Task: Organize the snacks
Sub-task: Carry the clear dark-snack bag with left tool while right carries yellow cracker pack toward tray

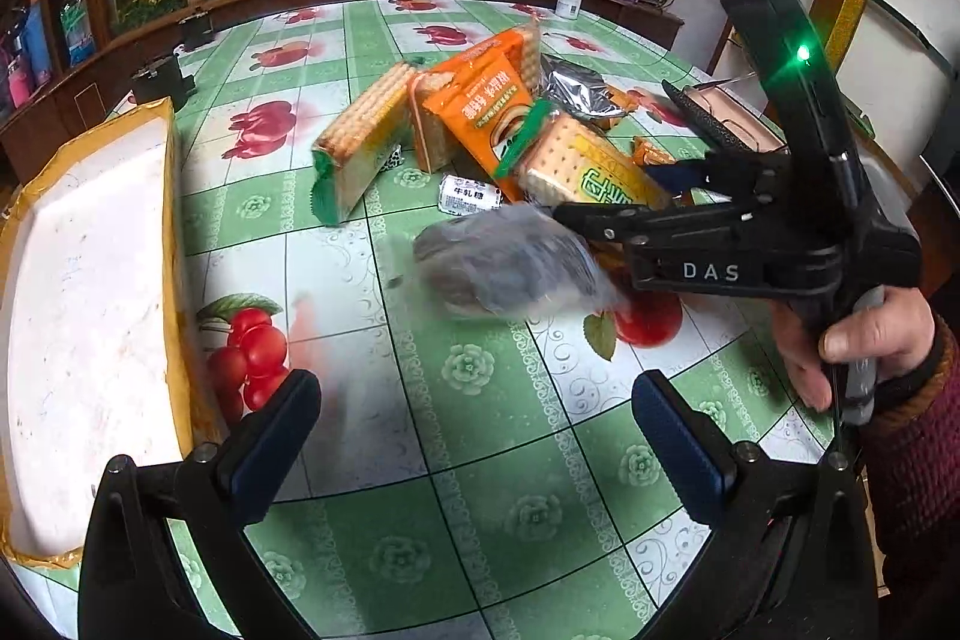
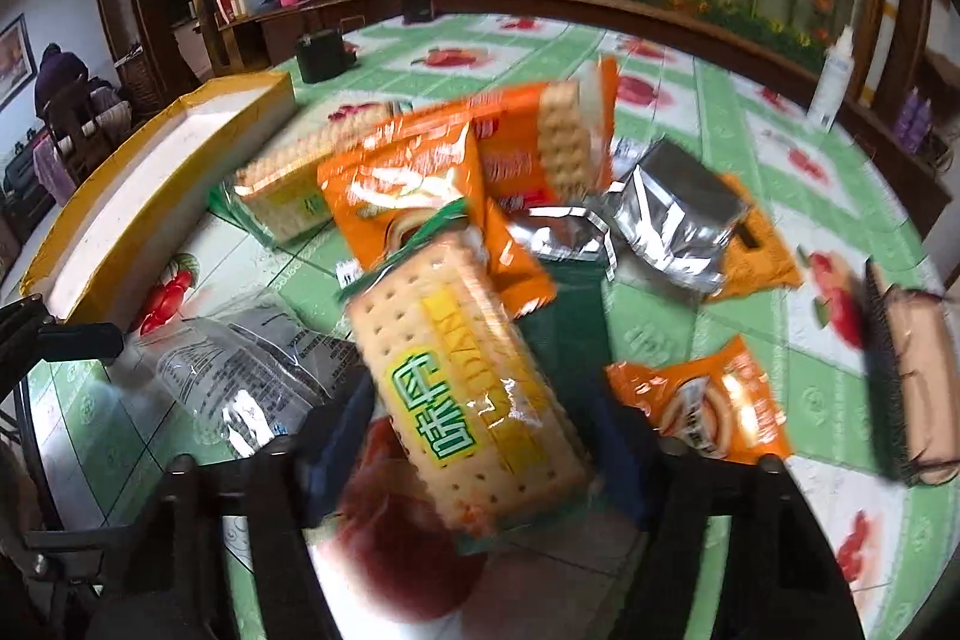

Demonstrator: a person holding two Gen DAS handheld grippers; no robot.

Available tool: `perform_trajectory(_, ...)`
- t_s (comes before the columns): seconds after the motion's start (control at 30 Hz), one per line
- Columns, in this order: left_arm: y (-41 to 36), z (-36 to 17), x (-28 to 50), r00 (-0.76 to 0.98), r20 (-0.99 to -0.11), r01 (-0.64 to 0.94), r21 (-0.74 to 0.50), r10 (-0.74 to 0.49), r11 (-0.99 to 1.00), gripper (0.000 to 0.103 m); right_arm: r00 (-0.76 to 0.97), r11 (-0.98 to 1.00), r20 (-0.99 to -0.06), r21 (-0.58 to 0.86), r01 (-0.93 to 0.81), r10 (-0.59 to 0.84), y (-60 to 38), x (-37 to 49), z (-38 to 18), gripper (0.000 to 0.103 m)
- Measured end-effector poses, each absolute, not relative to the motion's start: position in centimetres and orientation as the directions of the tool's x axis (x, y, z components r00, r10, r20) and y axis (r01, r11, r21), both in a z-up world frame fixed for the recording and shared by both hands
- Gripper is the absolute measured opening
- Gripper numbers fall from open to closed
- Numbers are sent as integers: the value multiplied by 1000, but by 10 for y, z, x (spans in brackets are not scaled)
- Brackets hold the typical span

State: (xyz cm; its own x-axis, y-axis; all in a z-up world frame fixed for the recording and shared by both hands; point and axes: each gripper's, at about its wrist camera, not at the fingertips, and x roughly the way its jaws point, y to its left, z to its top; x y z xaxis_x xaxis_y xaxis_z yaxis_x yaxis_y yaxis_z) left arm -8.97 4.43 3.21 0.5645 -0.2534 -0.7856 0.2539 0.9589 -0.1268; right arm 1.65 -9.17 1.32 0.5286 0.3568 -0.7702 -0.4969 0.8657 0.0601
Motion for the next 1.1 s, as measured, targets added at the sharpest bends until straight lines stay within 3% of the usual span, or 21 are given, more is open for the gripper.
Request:
perform_trajectory(0.07, 44, 32, -87, 563, -786, 252, -129, -254, 959, 103, 551, 878, -762, 49, -476, 341, -92, 9, 13, 55)
perform_trajectory(0.23, 37, 29, -68, 536, -796, 241, -175, -281, 955, 103, 547, 901, -751, 147, -408, 371, -114, -9, 10, 55)
perform_trajectory(0.43, 22, 20, -39, 518, -820, 213, -152, -244, 965, 103, 530, 895, -725, 302, -328, 439, -148, -13, 8, 55)
perform_trajectory(0.57, 13, 8, -25, 510, -832, 203, -131, -219, 970, 103, 527, 887, -715, 331, -322, 458, -151, -11, 9, 55)
perform_trajectory(0.67, 7, 6, -27, 528, -828, 200, -98, -191, 975, 92, 528, 888, -716, 329, -322, 457, -149, -14, 8, 55)
perform_trajectory(0.73, 8, 8, -30, 536, -820, 206, -104, -201, 973, 77, 527, 887, -716, 326, -327, 457, -149, -19, 6, 55)
perform_trajectory(1.1, 20, 25, -52, 528, -801, 227, -185, -280, 956, 70, 564, 900, -706, 280, -334, 429, -144, -26, 8, 55)
